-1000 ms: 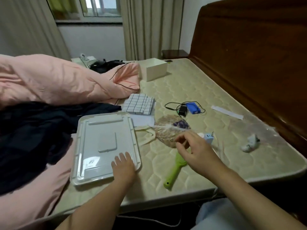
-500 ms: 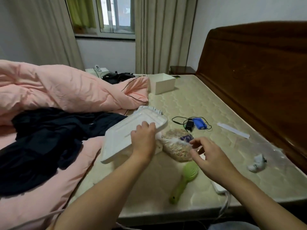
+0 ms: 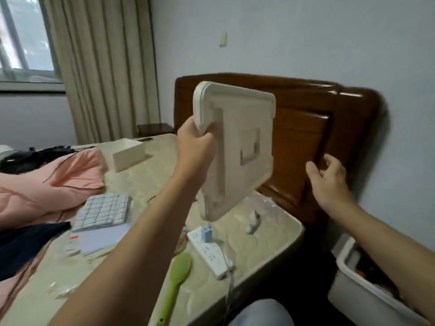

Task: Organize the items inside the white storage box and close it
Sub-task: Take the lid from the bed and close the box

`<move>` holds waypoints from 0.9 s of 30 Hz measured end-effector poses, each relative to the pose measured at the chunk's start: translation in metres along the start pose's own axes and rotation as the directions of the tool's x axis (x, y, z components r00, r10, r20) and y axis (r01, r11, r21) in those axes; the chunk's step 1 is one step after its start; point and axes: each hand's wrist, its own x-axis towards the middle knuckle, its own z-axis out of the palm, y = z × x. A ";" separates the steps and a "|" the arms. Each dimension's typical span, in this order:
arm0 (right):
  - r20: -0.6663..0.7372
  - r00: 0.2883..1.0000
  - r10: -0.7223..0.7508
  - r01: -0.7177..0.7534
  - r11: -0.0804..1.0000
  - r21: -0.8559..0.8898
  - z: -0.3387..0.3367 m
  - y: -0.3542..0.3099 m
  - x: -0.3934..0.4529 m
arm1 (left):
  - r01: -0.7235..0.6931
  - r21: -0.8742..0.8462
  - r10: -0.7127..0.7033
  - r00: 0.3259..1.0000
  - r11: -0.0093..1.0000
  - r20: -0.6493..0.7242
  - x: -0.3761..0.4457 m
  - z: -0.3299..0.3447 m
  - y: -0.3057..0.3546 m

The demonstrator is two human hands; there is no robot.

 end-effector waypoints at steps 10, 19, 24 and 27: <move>-0.417 0.817 0.399 -0.493 0.858 -0.144 -0.254 0.141 -0.050 | 0.778 0.020 -0.577 0.449 0.628 0.682 -0.067 0.189 -0.085; -0.389 0.557 0.734 -0.704 0.666 0.246 -0.325 0.277 -0.144 | 0.535 0.461 -0.642 0.216 0.708 0.736 -0.170 0.285 -0.126; -0.380 0.427 0.820 -0.792 0.542 0.280 -0.330 0.317 -0.164 | 0.352 0.519 -0.615 0.271 0.779 0.740 -0.221 0.308 -0.153; -0.360 0.450 0.817 -0.802 0.547 0.239 -0.321 0.324 -0.156 | 0.250 0.502 -0.561 0.363 0.828 0.744 -0.231 0.321 -0.164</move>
